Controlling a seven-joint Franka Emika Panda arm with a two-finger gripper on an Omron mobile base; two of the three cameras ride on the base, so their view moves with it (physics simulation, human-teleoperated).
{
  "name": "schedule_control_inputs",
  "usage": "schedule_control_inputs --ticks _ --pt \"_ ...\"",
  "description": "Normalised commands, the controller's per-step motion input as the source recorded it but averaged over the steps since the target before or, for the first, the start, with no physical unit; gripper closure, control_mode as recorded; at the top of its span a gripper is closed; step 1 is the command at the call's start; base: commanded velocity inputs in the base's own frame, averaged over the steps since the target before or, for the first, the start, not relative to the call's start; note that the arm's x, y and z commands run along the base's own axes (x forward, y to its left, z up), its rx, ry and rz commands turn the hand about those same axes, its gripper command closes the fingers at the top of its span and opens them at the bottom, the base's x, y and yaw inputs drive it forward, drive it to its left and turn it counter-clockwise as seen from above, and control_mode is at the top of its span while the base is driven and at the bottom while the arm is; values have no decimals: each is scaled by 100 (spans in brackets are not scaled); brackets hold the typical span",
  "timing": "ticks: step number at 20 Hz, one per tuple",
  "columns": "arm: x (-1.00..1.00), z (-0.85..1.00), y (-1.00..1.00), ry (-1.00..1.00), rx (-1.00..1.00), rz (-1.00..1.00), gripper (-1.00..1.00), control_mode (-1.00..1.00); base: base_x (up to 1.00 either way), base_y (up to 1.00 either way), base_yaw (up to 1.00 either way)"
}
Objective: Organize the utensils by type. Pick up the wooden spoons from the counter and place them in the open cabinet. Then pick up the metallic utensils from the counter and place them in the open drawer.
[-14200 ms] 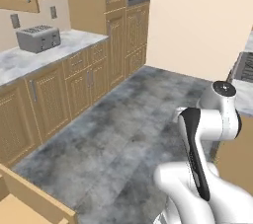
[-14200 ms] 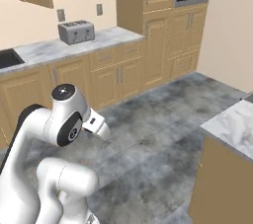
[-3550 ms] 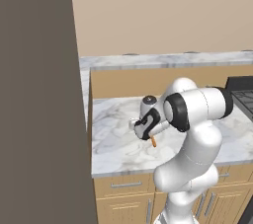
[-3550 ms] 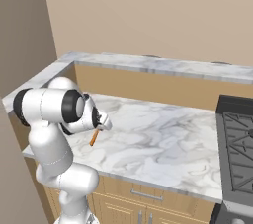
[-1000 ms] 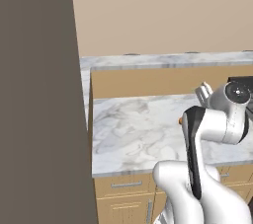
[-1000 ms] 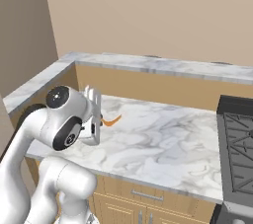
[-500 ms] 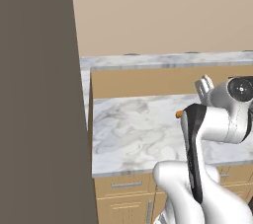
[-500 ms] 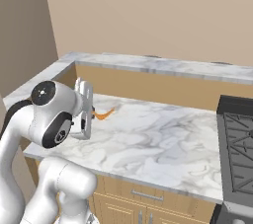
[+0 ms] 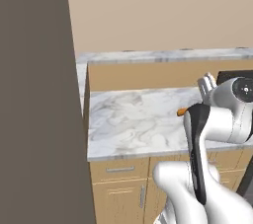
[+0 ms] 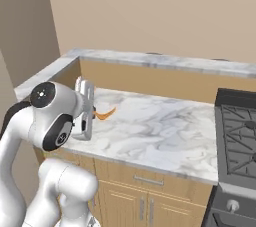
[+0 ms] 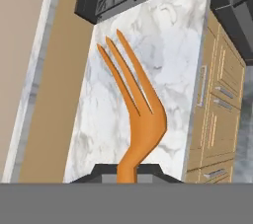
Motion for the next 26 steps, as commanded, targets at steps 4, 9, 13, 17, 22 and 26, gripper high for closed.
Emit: schedule_control_inputs --ticks 4,9,13,17,22,26 --pt "0 0 0 0 0 0 100 100 -40 -57 -17" --pt "0 0 0 0 0 0 100 100 -16 -56 -50" --pt "0 0 0 0 0 0 100 100 0 -41 -62" --pt "0 0 0 0 0 0 100 100 0 -30 -67" --pt "0 0 0 0 0 0 100 100 1 -31 -71" --pt "0 0 0 0 0 0 100 100 17 -38 -66"
